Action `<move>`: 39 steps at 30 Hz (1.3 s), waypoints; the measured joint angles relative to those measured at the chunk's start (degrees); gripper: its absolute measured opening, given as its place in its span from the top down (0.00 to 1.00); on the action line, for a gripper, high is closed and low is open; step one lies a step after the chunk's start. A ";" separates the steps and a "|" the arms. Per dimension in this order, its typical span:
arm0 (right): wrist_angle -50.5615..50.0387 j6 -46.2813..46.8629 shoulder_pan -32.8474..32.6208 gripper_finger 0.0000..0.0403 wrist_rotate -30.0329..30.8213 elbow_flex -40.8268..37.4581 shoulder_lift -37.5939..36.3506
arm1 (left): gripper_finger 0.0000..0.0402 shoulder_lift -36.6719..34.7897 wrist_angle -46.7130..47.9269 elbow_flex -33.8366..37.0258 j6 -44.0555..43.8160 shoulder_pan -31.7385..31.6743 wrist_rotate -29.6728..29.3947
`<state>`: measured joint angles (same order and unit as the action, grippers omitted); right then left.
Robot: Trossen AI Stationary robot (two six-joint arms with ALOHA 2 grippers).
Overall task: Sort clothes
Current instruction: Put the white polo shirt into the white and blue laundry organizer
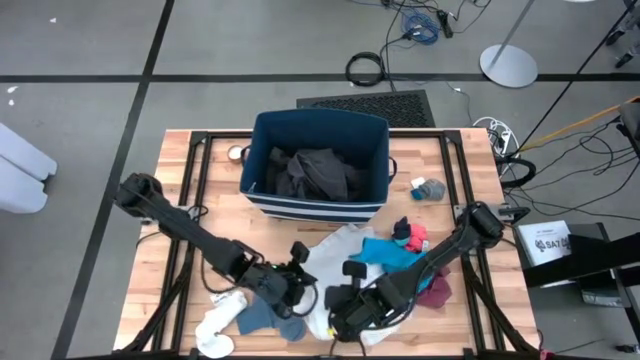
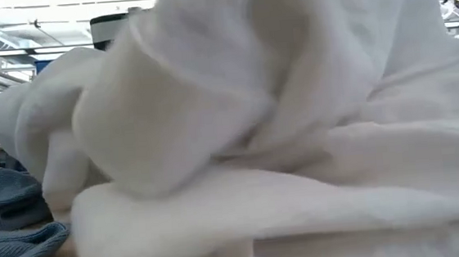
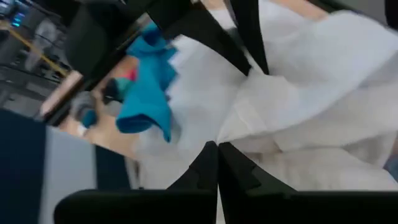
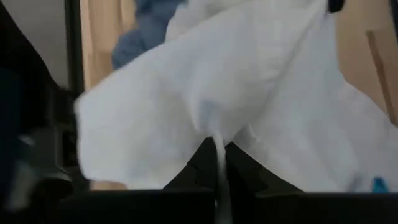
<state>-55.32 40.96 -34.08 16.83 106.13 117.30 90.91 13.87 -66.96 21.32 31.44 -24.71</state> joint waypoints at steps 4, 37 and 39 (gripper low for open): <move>-2.81 10.14 2.63 0.99 -1.54 7.45 0.02 | 1.00 -3.52 2.61 0.00 -0.05 0.38 -3.64; -3.38 -14.08 15.56 0.44 -15.77 15.21 -12.81 | 1.00 -23.13 4.71 0.00 -3.06 0.70 -21.41; -3.40 -15.19 12.64 0.42 -13.42 15.21 -12.46 | 1.00 -23.71 4.84 0.00 -3.04 0.68 -21.90</move>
<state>-58.72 25.77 -21.44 3.40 121.34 104.84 67.20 18.71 -66.96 18.28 32.12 -46.61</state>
